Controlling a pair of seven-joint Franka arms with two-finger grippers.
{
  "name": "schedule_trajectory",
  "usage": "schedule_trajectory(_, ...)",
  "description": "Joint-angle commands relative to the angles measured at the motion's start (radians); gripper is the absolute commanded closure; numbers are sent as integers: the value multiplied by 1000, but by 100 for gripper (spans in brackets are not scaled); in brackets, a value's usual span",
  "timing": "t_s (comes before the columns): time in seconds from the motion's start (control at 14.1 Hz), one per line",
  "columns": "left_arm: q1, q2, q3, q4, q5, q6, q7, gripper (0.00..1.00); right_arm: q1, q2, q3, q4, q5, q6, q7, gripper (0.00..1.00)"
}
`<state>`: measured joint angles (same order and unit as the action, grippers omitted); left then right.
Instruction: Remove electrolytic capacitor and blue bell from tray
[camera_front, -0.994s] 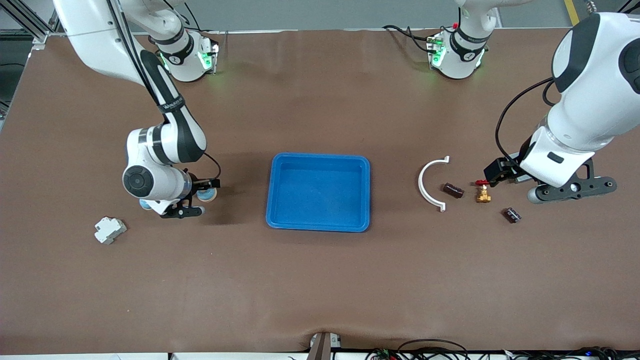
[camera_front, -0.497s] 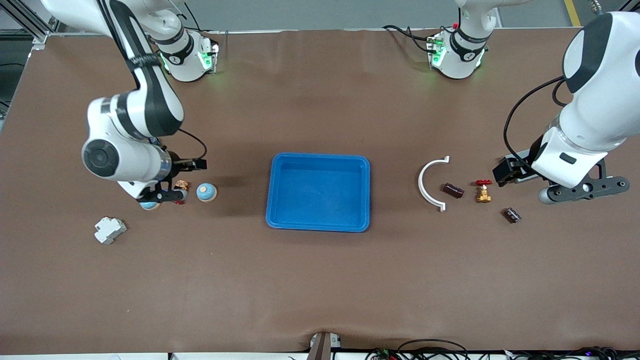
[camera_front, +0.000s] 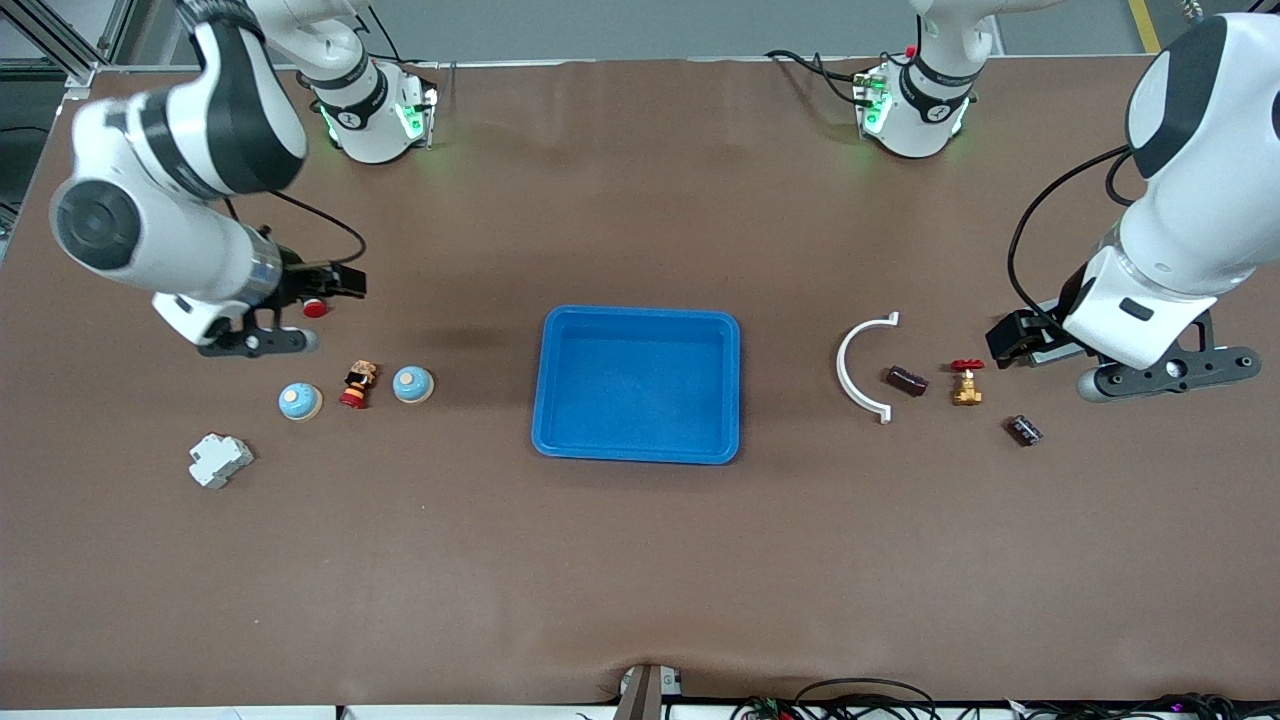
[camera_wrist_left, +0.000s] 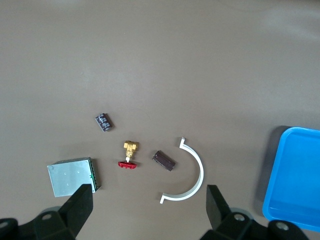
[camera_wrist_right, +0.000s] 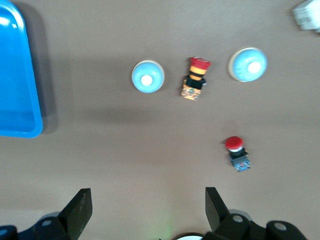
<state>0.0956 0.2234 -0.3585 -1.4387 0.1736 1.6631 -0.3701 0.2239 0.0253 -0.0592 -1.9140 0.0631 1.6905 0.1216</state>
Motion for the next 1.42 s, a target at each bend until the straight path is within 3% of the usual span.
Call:
schedule_trajectory(0.0, 9, -67, 7, -39, -25, -11, 75, 0, -61, -90, 12, -22, -22, -24, 12, 0)
schedule_trajectory(0.21, 44, -72, -2, -31, -25, -26, 111, 0, -89, -111, 9, 30, -22, -86, 12, 0)
schedule_trajectory(0.43, 44, -72, -4, -25, -25, -26, 111, 0, -181, -99, 13, 192, -40, -239, 1, 0)
schedule_trajectory(0.85, 45, -96, 1, -8, -19, -66, 123, 0, -233, -45, 12, 372, -97, -242, -4, 0)
schedule_trajectory(1.14, 33, -151, 13, -37, -25, -78, 143, 0, -273, -41, 13, 388, -82, -183, -98, 0)
schedule_trajectory(1.21, 4, -160, 60, -48, -37, -80, 157, 0, -278, -41, 13, 386, -77, -176, -181, 0)
schedule_trajectory(1.35, -129, -229, 221, -122, -89, -77, 200, 0, -288, -41, 13, 380, -69, -179, -191, 0)
